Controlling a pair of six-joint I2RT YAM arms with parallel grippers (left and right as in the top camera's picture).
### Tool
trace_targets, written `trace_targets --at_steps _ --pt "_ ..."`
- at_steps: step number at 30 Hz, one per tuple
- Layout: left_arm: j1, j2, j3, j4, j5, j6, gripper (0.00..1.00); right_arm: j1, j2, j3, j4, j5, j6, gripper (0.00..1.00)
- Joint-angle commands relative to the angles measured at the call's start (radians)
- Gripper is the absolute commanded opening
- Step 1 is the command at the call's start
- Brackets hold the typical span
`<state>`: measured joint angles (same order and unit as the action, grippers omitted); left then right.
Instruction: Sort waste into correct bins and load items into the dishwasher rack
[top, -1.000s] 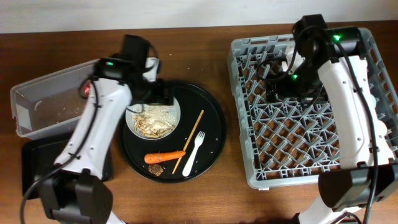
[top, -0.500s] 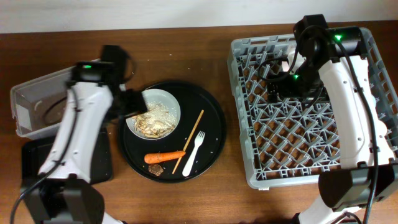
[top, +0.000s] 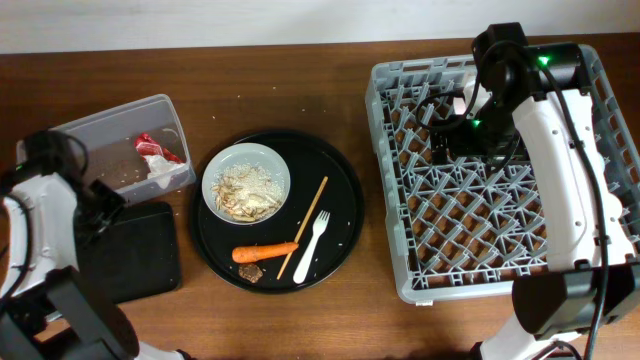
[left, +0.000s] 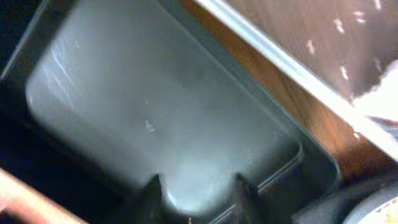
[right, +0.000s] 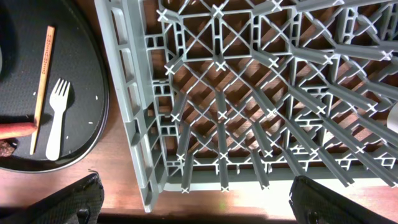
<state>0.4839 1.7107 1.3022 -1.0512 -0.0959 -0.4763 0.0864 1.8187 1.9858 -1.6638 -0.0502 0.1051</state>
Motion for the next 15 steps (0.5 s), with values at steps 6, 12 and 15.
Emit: trace_targets --at_steps 6,12,15 --pt "0.181 -0.010 -0.161 0.262 -0.006 -0.055 0.01 -0.004 0.002 0.002 0.008 0.010 0.000 0.99" --pt "0.200 -0.008 -0.233 0.458 -0.006 -0.056 0.01 -0.004 0.002 0.002 0.007 0.021 0.000 0.99" --pt "0.200 -0.006 -0.264 0.542 -0.006 -0.075 0.01 -0.004 0.002 0.002 0.007 0.021 0.000 0.99"
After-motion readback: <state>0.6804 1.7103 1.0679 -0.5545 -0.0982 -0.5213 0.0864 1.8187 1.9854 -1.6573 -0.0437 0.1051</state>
